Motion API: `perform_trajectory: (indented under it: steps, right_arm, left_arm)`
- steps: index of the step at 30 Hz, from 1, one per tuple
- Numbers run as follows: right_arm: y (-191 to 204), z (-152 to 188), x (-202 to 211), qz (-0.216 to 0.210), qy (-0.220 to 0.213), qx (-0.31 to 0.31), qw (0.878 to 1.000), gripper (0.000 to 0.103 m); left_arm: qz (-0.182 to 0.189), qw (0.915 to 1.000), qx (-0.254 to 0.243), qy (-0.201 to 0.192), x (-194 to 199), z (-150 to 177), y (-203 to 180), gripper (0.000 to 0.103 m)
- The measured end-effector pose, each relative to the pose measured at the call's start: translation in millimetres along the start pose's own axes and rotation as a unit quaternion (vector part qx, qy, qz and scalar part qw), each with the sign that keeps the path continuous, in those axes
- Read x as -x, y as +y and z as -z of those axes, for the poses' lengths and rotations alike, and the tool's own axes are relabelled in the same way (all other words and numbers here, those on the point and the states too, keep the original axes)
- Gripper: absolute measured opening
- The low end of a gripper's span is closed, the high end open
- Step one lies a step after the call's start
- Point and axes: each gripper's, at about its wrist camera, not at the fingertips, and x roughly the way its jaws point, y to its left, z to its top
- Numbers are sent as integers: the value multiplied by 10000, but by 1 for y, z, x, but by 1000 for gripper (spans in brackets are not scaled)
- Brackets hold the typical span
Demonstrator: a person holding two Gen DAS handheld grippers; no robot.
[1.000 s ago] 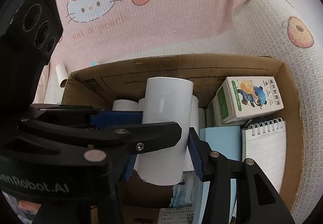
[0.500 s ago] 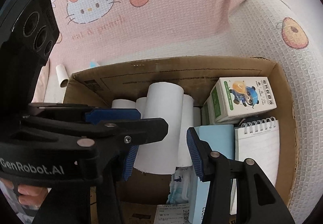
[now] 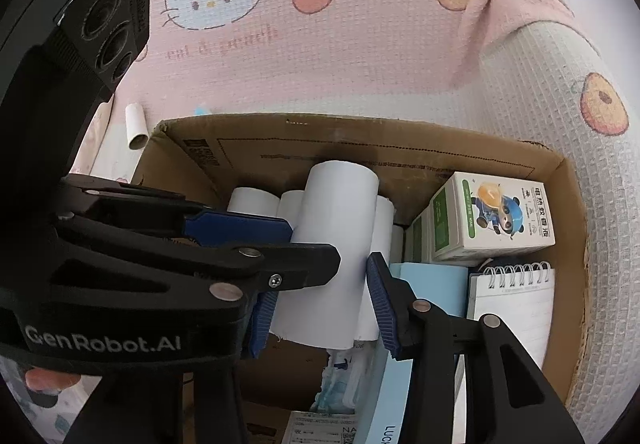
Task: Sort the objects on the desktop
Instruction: 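Lower the tube beside the paper rolls in the box, open right gripper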
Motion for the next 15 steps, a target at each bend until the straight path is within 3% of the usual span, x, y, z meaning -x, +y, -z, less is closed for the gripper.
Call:
perform_trajectory:
  steps: [4, 9, 15]
  right_arm:
    - [0, 7, 15, 80, -81, -2, 9999, 42]
    - [7, 5, 32, 450, -278, 55, 9986, 42]
    - [12, 0, 35, 696, -213, -110, 9973, 43]
  left_arm:
    - [56, 9995, -99, -282, 15, 2, -6, 41]
    - [-195, 9961, -428, -752, 41, 5, -17, 52]
    - [-87, 9942, -463, -968, 63, 8, -11, 54]
